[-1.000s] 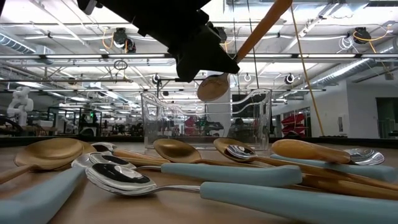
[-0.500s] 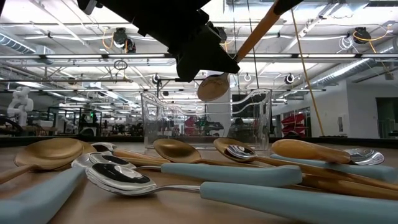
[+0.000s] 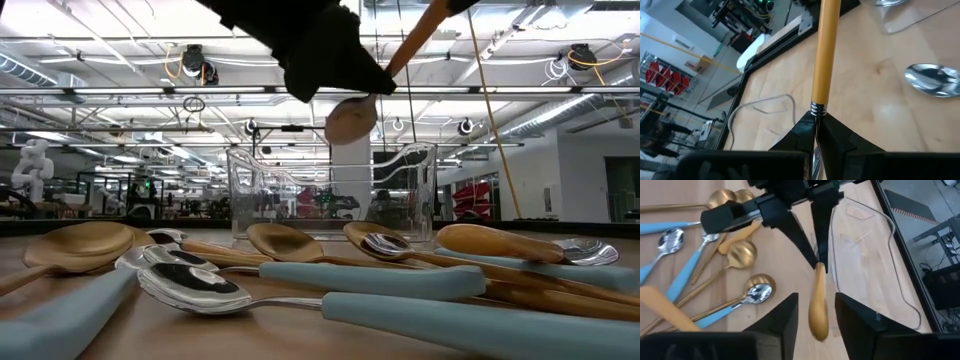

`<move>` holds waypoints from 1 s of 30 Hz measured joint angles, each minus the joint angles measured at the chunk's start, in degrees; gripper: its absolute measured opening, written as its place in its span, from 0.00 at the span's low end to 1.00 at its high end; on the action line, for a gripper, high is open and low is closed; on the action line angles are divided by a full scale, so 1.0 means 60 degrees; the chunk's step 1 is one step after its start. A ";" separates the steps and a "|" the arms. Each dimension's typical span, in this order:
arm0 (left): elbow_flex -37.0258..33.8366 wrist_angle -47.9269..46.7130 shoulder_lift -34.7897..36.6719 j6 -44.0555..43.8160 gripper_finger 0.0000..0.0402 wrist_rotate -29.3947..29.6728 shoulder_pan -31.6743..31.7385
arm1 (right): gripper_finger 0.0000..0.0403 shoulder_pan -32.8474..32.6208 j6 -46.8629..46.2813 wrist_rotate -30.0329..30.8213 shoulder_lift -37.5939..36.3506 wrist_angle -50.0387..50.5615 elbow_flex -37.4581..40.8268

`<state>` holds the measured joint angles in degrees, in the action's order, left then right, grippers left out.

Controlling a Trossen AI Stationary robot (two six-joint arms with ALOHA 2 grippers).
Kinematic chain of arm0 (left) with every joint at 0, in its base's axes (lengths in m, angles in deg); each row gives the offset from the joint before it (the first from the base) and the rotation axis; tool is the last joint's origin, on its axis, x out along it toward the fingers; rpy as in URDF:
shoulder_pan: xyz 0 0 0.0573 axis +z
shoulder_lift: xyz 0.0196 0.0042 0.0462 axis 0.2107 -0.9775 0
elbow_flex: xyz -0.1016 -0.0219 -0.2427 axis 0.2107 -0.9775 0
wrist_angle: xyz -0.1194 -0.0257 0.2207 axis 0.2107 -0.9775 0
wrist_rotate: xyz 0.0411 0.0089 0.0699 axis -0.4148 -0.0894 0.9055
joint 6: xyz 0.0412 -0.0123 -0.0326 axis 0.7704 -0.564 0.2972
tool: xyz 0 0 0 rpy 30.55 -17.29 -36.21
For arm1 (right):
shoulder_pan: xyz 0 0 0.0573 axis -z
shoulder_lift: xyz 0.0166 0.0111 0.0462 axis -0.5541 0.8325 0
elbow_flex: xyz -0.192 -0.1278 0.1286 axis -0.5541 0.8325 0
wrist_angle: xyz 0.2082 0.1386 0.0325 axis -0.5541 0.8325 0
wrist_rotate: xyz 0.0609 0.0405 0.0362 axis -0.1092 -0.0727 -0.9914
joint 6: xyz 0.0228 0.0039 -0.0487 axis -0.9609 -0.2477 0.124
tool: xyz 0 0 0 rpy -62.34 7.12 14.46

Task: Sort silverware by color (type)
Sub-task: Put the yellow spoon into the bottom right transparent bin

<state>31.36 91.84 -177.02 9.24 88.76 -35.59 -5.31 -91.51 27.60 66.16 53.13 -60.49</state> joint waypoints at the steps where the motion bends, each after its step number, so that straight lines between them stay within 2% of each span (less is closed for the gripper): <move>1: 0.0030 -0.0005 0.0000 0.0000 0.06 -0.0003 -0.0036 | 0.33 -0.0082 -0.0010 0.0003 -0.0004 0.0000 0.0000; 6: 0.0039 0.0196 0.0000 0.0089 0.06 -0.0004 -0.0192 | 0.38 -0.0646 -0.0500 -0.0007 -0.0214 0.0099 0.0004; 10: 0.0039 0.0566 0.0003 0.0172 0.06 -0.0004 -0.0286 | 0.39 -0.1225 -0.1598 -0.0070 -0.0379 0.0393 0.0004; 13: 0.0039 0.0575 0.0002 0.0658 0.06 -0.0002 -0.0337 | 0.38 -0.1583 -0.3294 -0.0105 -0.0579 0.0792 0.0004; 16: 0.0039 0.0575 0.0001 0.1161 0.06 0.0015 -0.0345 | 0.38 -0.1728 -0.5614 -0.0639 -0.0763 0.1175 0.0004; 20: 0.0043 0.0548 0.0001 0.1840 0.06 0.0087 -0.0355 | 0.39 -0.1701 -0.8789 -0.2171 -0.0920 0.1501 0.0004; 22: 0.0047 0.0419 0.0000 0.2329 0.06 0.0102 -0.0402 | 0.39 -0.1641 -0.9879 -0.2873 -0.0921 0.1457 0.0004; 24: 0.0050 0.0149 0.0000 0.2953 0.06 0.0109 -0.0497 | 0.39 -0.1562 -1.0419 -0.3309 -0.0914 0.1301 0.0004; 30: 0.0054 -0.0502 0.0001 0.5009 0.06 0.0345 -0.0775 | 0.39 -0.1253 -1.0651 -0.3558 -0.0907 0.0993 -0.0240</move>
<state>31.68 88.82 -177.01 39.30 90.83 -40.24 -12.83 -155.42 6.25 60.72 59.09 -61.92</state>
